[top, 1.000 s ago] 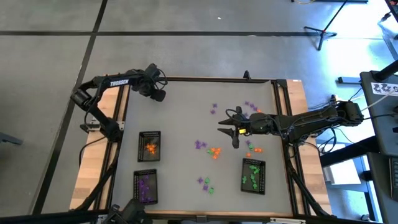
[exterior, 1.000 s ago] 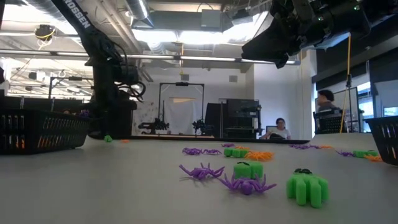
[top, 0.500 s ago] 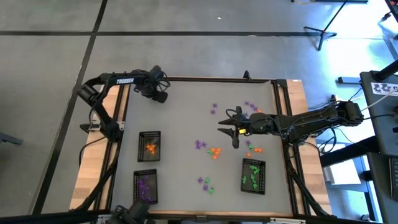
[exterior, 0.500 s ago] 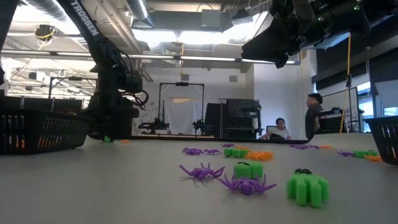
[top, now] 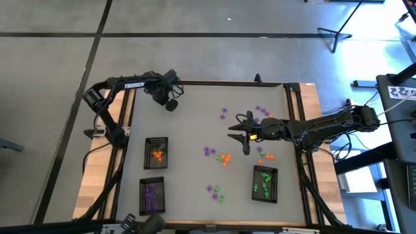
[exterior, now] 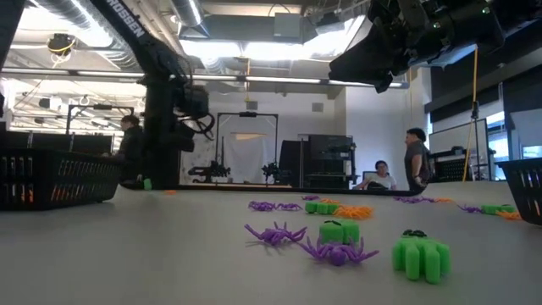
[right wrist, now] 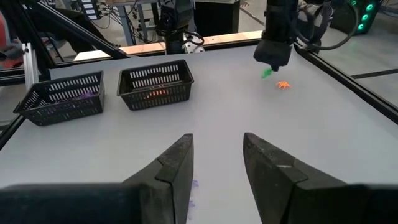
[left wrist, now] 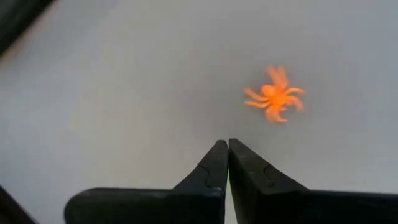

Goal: Sort Halloween decoration
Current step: Put the green skeleton toy into the bottom right black basket

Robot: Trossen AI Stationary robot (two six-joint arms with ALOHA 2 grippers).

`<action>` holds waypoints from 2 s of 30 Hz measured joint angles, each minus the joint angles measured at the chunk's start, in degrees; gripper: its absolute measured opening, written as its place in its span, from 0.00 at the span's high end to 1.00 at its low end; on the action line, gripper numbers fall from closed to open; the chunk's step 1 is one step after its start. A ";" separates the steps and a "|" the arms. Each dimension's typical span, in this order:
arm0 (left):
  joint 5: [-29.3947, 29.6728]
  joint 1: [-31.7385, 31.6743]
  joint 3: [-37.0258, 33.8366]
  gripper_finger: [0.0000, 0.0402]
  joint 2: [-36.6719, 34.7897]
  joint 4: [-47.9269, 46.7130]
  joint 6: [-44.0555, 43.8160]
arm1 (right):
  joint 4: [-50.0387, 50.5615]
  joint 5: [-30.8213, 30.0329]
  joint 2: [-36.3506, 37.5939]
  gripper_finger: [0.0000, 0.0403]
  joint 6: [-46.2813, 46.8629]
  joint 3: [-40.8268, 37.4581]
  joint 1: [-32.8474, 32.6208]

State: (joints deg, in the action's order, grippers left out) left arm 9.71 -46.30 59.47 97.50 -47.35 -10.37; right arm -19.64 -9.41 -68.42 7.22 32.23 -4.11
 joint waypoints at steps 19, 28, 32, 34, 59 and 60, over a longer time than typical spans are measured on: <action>5.19 18.75 13.57 1.00 -4.90 -2.78 3.47 | 0.51 0.05 0.00 0.66 -0.02 0.02 -0.04; 6.16 11.21 8.86 0.86 0.38 -2.26 -3.64 | 0.17 0.08 0.00 0.66 0.00 0.02 -0.05; 3.43 7.90 8.72 0.76 3.87 -2.35 -7.12 | 0.15 1.24 0.00 0.66 0.00 0.02 -0.05; 1.11 6.45 8.72 0.71 5.64 -2.32 -8.37 | 0.15 1.46 0.00 0.66 -0.01 0.02 -0.05; 0.17 5.08 8.85 0.94 12.52 -1.76 -8.58 | 0.17 1.52 0.00 0.66 0.23 0.02 -0.05; 1.07 5.36 8.77 0.96 11.91 -1.82 -8.12 | 0.17 1.59 0.00 0.66 0.24 0.02 -0.05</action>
State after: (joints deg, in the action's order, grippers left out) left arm 10.78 -40.94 68.24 109.42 -49.16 -18.49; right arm -19.46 -7.83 -68.42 7.47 32.25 -4.16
